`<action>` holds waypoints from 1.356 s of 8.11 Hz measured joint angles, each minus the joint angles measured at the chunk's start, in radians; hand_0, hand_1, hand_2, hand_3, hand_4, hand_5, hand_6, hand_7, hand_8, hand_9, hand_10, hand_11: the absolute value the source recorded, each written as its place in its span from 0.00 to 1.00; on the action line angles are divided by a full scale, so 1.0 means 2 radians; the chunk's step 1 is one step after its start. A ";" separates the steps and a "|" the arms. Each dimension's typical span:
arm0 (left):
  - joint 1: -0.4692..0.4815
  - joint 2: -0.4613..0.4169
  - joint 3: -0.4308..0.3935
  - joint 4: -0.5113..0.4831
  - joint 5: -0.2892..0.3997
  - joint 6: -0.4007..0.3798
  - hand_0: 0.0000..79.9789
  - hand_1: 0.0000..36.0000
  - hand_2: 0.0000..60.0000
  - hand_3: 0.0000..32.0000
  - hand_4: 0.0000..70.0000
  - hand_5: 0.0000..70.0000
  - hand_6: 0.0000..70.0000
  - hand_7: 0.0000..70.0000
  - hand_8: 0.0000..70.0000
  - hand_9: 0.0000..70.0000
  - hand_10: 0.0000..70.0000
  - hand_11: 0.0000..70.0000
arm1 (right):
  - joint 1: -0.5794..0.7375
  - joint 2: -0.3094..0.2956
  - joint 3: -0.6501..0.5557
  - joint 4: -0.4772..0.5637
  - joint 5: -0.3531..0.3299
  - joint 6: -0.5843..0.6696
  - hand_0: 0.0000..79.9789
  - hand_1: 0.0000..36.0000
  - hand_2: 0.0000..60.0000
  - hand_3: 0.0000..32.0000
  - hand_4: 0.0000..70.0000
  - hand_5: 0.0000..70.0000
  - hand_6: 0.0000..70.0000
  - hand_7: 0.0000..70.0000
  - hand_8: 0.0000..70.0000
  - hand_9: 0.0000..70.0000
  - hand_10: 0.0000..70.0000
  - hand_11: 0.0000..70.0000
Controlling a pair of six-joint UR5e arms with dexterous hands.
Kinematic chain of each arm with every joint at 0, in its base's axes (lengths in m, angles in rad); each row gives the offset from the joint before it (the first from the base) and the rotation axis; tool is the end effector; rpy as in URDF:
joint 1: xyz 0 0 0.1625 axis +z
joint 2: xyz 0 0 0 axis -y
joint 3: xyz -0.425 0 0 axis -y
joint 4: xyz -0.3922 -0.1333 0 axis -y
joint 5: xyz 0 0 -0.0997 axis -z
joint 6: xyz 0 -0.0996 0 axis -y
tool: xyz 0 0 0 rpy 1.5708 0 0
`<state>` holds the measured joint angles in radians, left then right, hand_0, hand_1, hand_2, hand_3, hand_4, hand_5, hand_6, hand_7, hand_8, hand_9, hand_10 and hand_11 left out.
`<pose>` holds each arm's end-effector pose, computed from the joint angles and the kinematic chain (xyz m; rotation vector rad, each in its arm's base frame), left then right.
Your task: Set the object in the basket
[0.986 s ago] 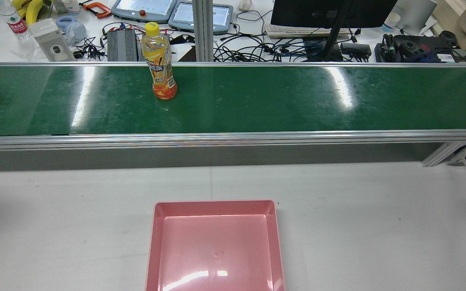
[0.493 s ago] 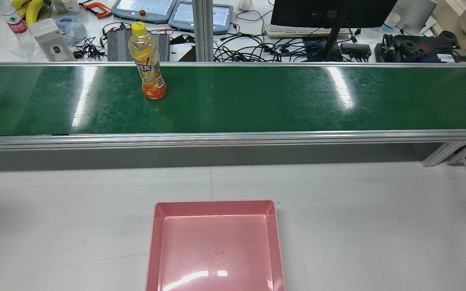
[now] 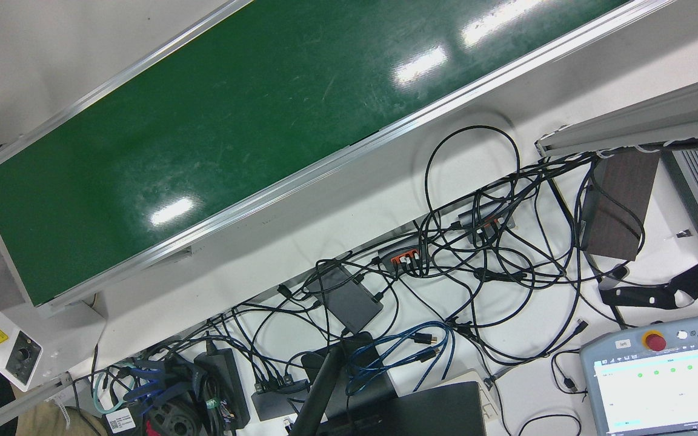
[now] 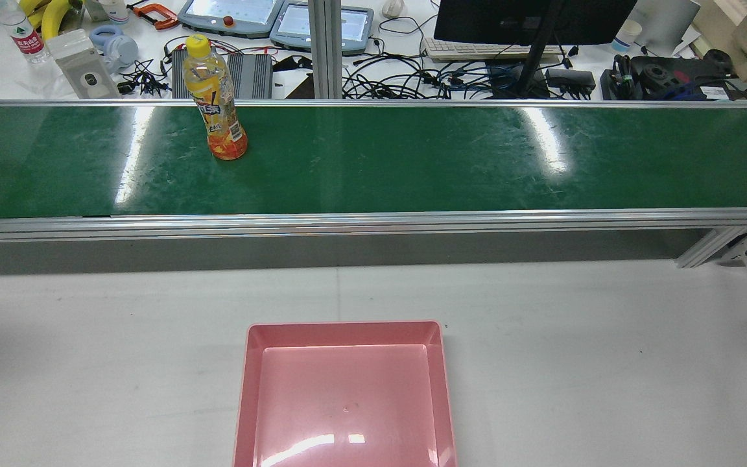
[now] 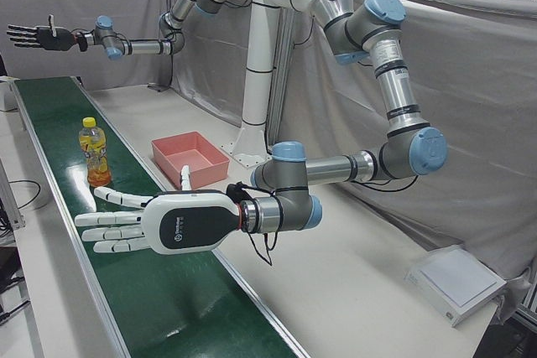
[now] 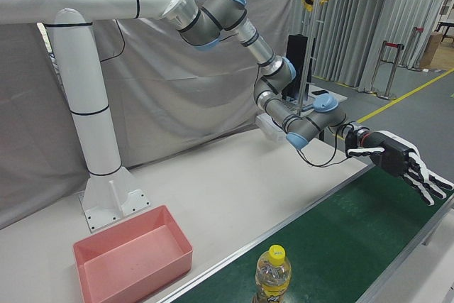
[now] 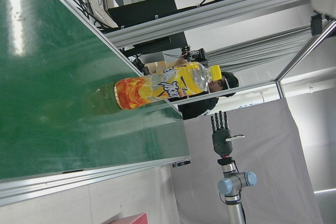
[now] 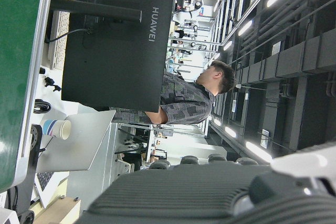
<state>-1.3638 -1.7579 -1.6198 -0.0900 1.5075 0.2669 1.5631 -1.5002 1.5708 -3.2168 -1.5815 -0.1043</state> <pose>-0.0161 -0.6026 0.5509 0.1255 2.3816 -1.6806 0.1282 -0.5213 0.6589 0.0926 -2.1551 2.1629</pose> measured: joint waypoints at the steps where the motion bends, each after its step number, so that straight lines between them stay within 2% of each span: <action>1: -0.005 -0.002 -0.001 0.002 0.000 0.000 0.78 0.09 0.00 0.11 0.36 0.23 0.07 0.03 0.08 0.10 0.11 0.18 | 0.000 0.000 0.000 0.000 0.000 0.000 0.00 0.00 0.00 0.00 0.00 0.00 0.00 0.00 0.00 0.00 0.00 0.00; 3: -0.013 -0.003 -0.009 0.011 0.001 -0.001 0.78 0.08 0.00 0.11 0.36 0.23 0.07 0.02 0.08 0.09 0.10 0.17 | 0.000 0.000 0.000 0.000 0.000 0.000 0.00 0.00 0.00 0.00 0.00 0.00 0.00 0.00 0.00 0.00 0.00 0.00; 5: -0.013 -0.004 -0.013 0.018 0.002 0.000 0.75 0.05 0.00 0.16 0.34 0.21 0.07 0.02 0.07 0.09 0.11 0.17 | 0.000 0.000 0.000 0.000 0.000 0.000 0.00 0.00 0.00 0.00 0.00 0.00 0.00 0.00 0.00 0.00 0.00 0.00; 8: -0.009 -0.008 0.004 0.017 0.002 0.020 0.76 0.05 0.00 0.21 0.34 0.20 0.06 0.02 0.06 0.07 0.11 0.18 | 0.000 0.000 0.000 0.000 0.000 0.000 0.00 0.00 0.00 0.00 0.00 0.00 0.00 0.00 0.00 0.00 0.00 0.00; 9: -0.006 -0.010 0.003 0.016 0.002 0.025 0.76 0.03 0.00 0.24 0.33 0.19 0.06 0.02 0.06 0.07 0.11 0.17 | 0.000 0.000 0.000 0.000 0.000 0.000 0.00 0.00 0.00 0.00 0.00 0.00 0.00 0.00 0.00 0.00 0.00 0.00; 11: 0.024 -0.010 0.001 0.017 0.001 0.036 0.75 0.04 0.00 0.21 0.33 0.20 0.07 0.02 0.06 0.08 0.11 0.18 | 0.000 0.000 0.000 0.000 0.000 0.000 0.00 0.00 0.00 0.00 0.00 0.00 0.00 0.00 0.00 0.00 0.00 0.00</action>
<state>-1.3150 -1.7779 -1.6183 -0.0559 1.5104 0.3391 1.5631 -1.5005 1.5707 -3.2168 -1.5816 -0.1044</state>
